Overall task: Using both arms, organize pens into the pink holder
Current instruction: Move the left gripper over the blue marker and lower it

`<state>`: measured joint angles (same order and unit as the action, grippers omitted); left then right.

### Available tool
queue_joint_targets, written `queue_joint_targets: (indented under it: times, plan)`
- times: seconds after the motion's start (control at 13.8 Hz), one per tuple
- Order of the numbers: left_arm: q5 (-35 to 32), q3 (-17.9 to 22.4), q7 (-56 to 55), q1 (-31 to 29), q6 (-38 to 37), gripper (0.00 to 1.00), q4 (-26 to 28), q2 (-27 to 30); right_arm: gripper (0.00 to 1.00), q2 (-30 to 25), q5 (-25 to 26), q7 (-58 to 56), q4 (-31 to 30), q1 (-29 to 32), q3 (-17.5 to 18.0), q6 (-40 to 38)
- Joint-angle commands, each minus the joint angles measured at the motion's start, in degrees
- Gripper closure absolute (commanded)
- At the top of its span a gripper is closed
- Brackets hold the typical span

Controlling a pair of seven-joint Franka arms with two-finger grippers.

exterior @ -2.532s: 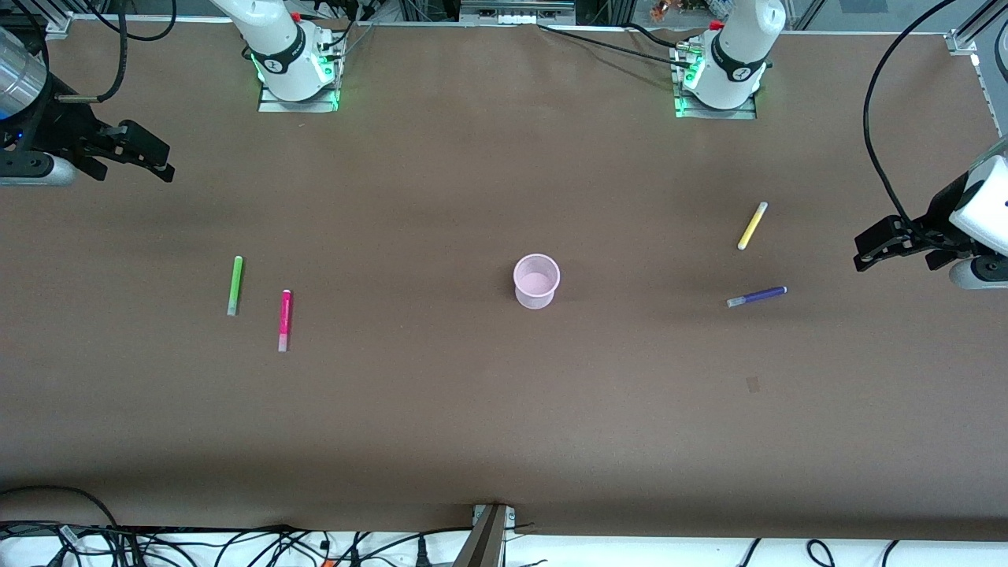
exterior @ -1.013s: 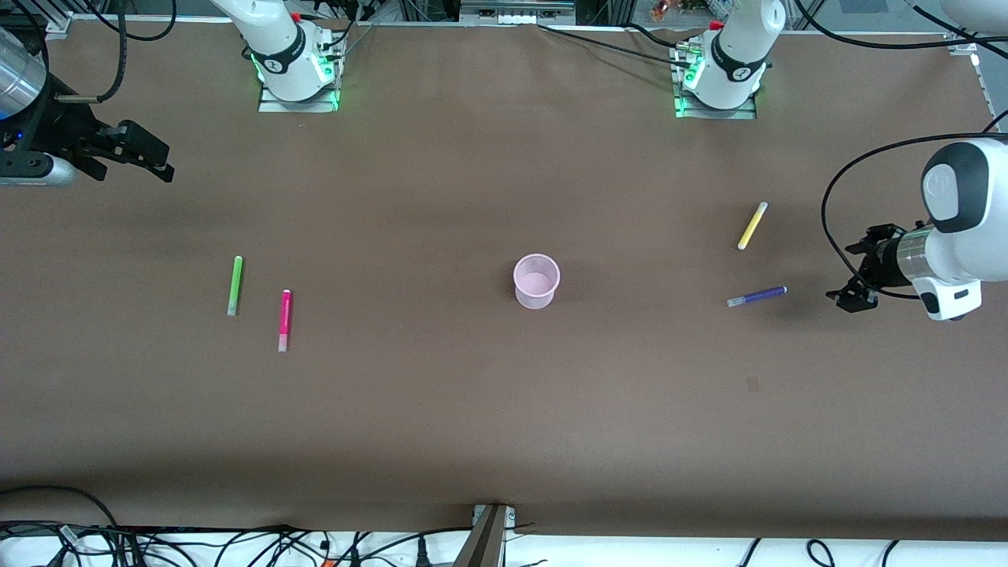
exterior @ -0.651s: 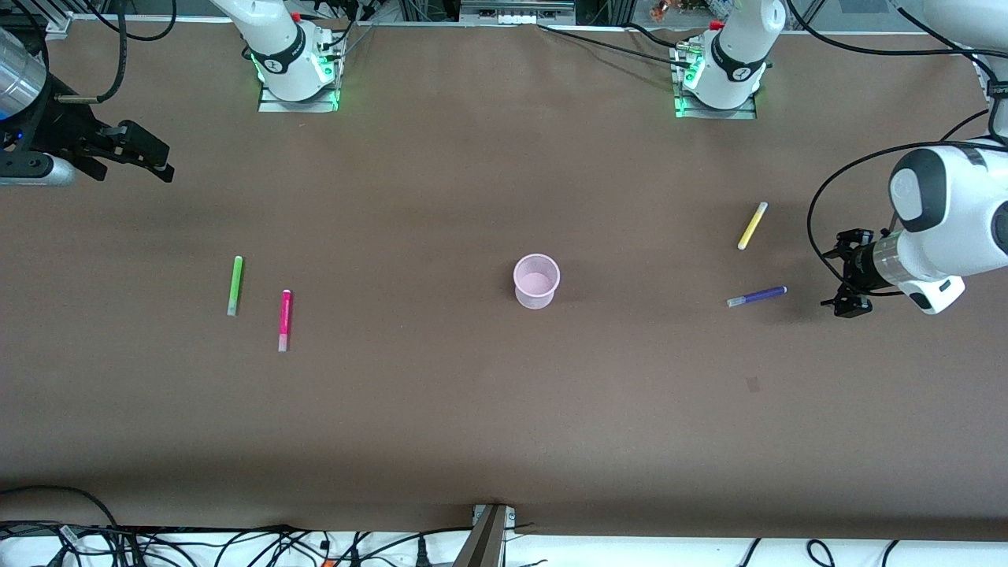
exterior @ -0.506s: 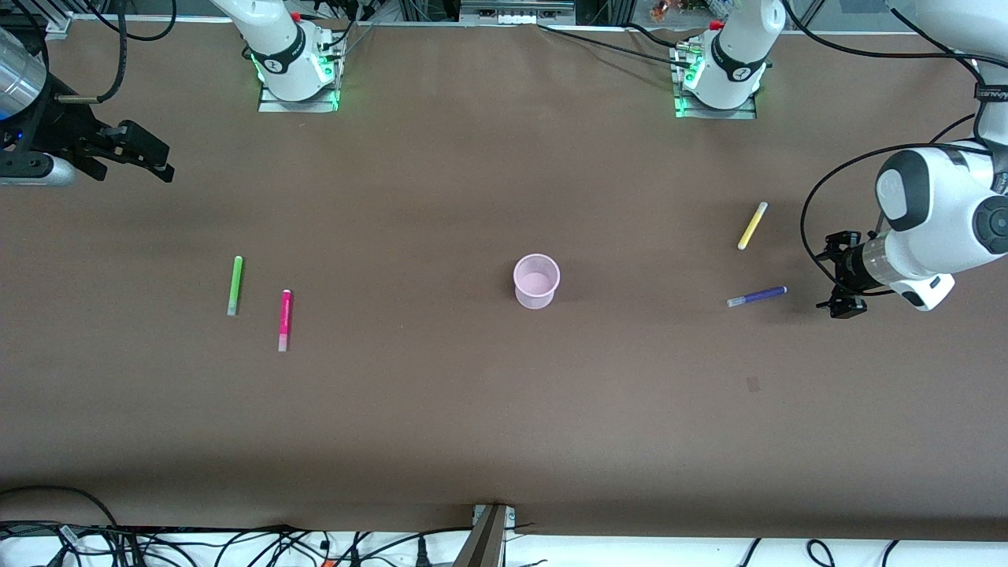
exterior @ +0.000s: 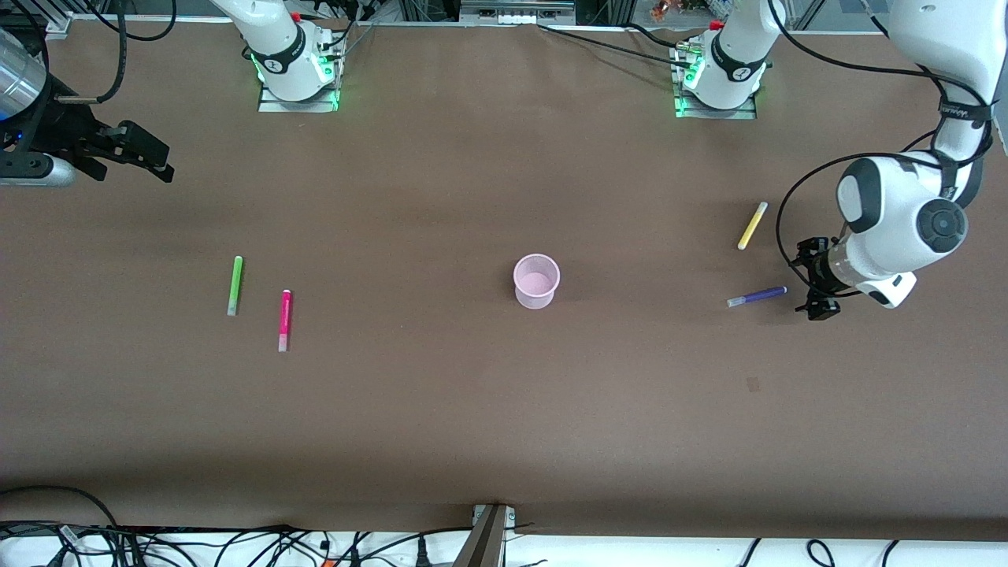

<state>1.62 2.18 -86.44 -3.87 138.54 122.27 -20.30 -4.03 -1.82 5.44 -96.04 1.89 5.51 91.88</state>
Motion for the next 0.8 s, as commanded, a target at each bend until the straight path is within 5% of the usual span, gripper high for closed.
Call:
queue_joint_targets:
  times: [0.0,0.72]
  plan:
    - [-1.88,0.10,-2.15,0.09,3.31,0.00,1.30,-1.31,0.00,-0.37,-0.37,-0.43,-0.29,0.92,0.55,0.49]
    - [-5.92,0.10,-9.09,1.93,9.29,0.00,2.89,-4.30,0.00,-0.28,-0.37,-0.43,-0.21,0.92,0.55,0.49]
